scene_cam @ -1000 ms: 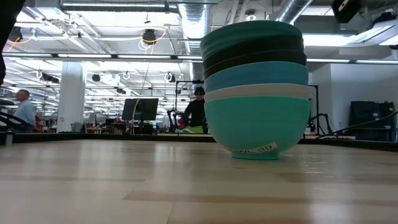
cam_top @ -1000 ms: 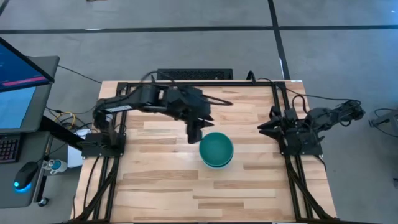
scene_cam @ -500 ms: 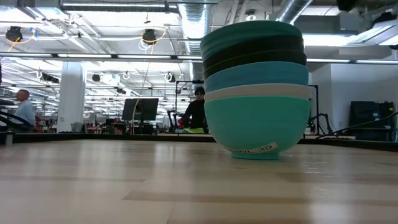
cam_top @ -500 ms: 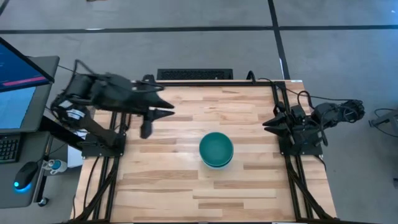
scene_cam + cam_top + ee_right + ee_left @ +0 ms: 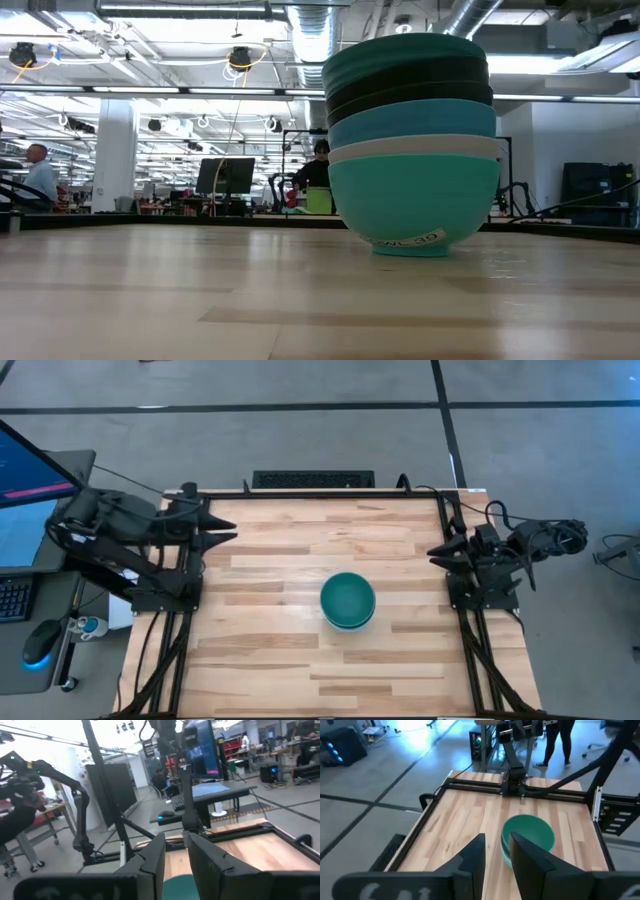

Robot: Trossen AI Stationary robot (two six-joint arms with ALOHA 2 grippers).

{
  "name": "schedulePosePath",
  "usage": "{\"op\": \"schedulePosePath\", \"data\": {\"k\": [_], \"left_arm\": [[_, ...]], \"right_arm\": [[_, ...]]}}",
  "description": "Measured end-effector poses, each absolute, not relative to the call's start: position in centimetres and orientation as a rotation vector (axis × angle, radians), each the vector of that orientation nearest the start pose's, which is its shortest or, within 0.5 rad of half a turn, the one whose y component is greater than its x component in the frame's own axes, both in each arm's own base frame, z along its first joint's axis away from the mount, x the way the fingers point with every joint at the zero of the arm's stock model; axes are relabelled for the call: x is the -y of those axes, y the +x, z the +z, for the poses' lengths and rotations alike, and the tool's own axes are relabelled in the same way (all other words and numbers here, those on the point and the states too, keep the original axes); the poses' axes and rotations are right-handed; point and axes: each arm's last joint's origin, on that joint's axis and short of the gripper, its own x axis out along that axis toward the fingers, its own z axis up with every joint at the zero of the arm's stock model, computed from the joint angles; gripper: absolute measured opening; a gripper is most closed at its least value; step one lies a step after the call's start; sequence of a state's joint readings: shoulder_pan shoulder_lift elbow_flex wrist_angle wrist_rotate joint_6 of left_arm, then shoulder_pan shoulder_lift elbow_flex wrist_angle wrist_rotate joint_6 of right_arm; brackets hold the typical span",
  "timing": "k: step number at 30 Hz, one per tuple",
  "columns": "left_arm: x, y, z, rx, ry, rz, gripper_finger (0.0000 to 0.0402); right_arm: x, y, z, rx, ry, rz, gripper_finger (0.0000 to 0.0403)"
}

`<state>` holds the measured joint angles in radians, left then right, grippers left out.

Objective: Nest bowls inside each other
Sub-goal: Return to Home Position

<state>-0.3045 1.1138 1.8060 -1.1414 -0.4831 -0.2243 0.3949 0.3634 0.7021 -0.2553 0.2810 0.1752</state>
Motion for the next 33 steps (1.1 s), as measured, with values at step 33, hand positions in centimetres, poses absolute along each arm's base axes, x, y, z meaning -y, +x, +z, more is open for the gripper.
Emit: {"op": "schedulePosePath", "data": {"k": [33], "left_arm": [[1.1,9.4,30.1,-0.124,-0.067,0.411,0.0080]], "right_arm": [[-2.2,8.0,33.2,0.002,0.230,0.026,0.0107]]}}
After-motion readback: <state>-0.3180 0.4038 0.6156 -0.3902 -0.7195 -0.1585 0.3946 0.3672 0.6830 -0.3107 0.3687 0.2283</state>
